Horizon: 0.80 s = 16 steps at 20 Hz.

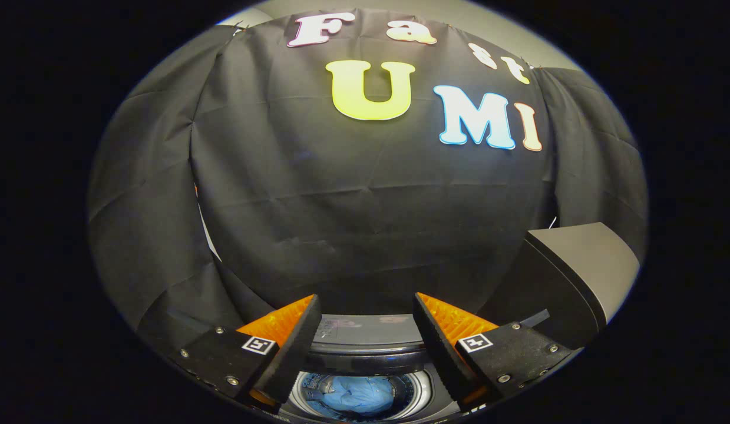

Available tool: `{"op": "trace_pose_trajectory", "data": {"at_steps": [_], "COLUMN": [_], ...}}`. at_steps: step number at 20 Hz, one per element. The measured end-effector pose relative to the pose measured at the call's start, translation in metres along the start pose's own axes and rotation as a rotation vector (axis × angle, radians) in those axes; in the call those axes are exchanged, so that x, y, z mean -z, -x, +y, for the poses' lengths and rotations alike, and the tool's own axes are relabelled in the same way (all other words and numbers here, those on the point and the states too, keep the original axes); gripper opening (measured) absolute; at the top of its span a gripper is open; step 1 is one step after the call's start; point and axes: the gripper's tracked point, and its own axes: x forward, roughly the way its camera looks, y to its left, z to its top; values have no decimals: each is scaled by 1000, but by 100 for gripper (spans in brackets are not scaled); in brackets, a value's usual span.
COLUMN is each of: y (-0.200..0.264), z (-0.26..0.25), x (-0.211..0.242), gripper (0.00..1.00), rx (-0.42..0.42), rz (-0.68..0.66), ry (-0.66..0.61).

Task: Put the clothes into the washing machine and then close the washing machine lid.

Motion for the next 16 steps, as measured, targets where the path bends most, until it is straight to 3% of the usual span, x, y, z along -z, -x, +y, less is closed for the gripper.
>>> {"op": "trace_pose_trajectory", "data": {"at_steps": [9,16], "y": [22,52], "z": [1,19], "x": [23,85], "gripper": [96,96], "rx": [-13,-46], "rz": [-20,30], "ry": [1,27]}}
